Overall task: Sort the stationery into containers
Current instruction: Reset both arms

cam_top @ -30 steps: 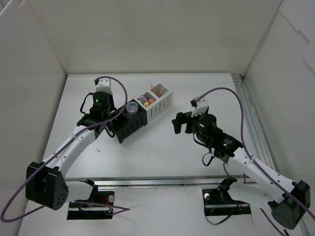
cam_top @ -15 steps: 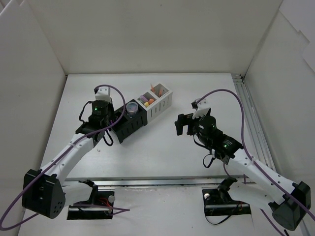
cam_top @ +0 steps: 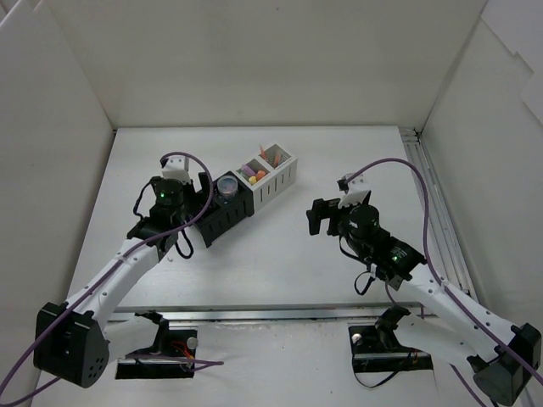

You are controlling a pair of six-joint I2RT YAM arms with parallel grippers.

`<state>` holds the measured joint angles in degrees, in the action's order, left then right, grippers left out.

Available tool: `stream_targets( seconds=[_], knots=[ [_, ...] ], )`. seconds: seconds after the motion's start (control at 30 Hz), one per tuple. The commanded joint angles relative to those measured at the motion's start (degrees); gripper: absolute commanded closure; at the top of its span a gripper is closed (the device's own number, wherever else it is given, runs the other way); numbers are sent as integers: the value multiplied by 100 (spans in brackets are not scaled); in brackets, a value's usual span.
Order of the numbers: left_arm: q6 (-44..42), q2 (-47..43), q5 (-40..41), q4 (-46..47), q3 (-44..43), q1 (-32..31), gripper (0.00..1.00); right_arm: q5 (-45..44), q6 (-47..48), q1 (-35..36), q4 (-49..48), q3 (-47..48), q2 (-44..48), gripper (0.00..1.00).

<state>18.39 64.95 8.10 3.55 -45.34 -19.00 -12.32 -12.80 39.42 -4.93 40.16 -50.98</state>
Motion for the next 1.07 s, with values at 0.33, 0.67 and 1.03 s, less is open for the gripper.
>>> stream_targets(
  seconds=[0.33, 0.67, 1.03],
  knots=[
    [1156, -1939, 876, -2182, -450, 11, 1, -1414, -1794, -477, 414, -763, 598, 2],
    [2827, -3102, 2037, -4291, 219, 11, 1, -895, -1550, -743, 668, -984, 959, 2],
    [2828, -3744, 2055, -4178, 447, 11, 0, -1167, -1752, -743, 792, -659, 607, 2]
  ],
)
